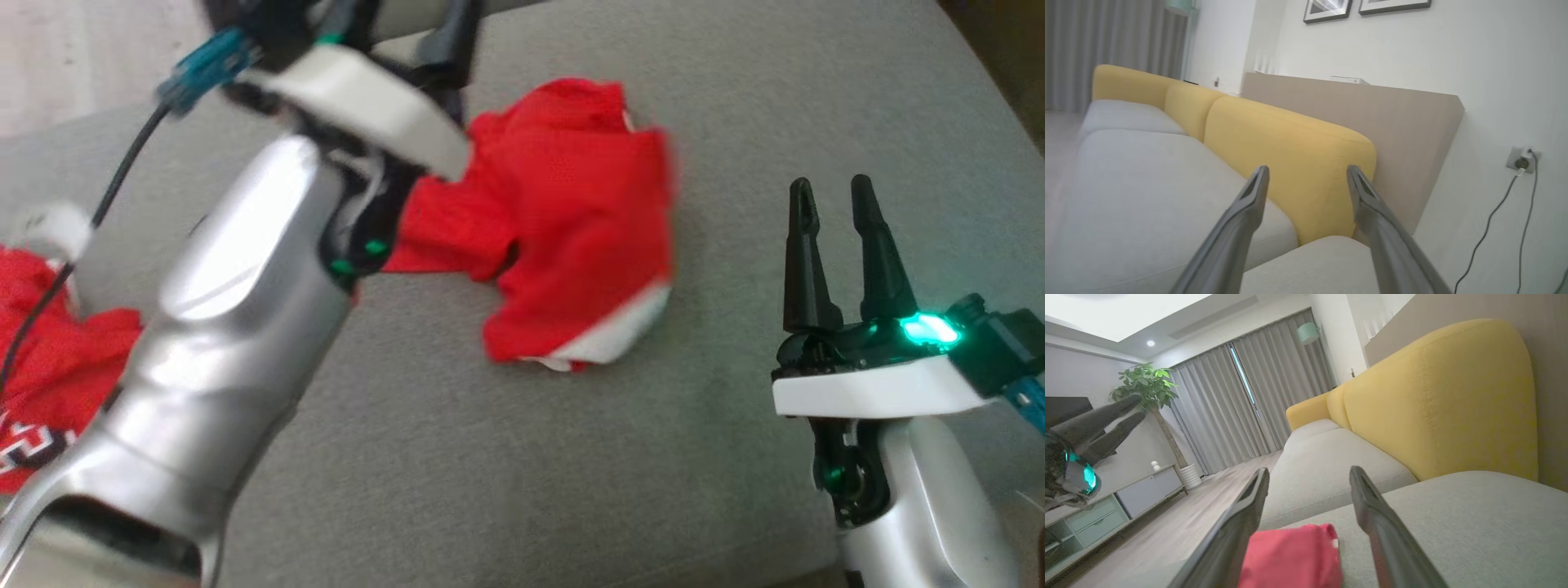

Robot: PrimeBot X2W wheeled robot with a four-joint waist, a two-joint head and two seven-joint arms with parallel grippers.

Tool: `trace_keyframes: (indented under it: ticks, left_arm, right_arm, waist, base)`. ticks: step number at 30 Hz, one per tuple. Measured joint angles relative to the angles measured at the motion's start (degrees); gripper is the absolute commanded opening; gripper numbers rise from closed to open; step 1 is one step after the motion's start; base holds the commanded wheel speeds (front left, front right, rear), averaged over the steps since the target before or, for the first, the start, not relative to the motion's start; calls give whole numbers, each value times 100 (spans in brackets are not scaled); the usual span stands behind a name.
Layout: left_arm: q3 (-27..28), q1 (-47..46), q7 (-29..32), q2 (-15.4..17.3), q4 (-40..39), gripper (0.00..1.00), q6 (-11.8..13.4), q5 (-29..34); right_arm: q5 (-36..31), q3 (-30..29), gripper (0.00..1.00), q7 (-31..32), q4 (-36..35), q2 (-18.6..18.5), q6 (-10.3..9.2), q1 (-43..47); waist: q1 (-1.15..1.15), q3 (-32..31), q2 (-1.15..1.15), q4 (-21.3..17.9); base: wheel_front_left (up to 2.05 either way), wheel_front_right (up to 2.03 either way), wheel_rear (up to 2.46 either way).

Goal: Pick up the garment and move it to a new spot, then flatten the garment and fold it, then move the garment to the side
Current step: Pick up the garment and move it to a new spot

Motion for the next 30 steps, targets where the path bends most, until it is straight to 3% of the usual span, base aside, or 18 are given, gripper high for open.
trace_keyframes:
  ticks: [9,14,22,25,30]
  left_arm:
    - [102,1613,-976,889,90,100,73,455]
    - [202,2805,-1078,1062,-236,100,324,882]
    - [1046,4386,-1085,780,-1071,100,467,1655]
    - [1437,4851,-1085,452,-1301,100,455,1914]
    - [1920,5208,-1085,62,-1460,100,219,2332]
  right_arm:
    - [-265,-257,100,0,92,3,0,285]
    - [-447,-436,100,0,179,5,0,581]
    - [-545,-525,100,0,277,8,0,828]
    - [-545,-525,100,0,298,9,0,922]
    - [-545,-532,100,0,322,9,0,965]
  waist:
    - [-1,-306,0,643]
    - [-1,-519,0,1048]
    - [-2,-827,0,1398]
    - [-2,-914,0,1451]
    - [-1,-922,0,1486]
  base:
    - [0,0,0]
    - [0,0,0]
    - [0,0,0]
    - [0,0,0]
    - [0,0,0]
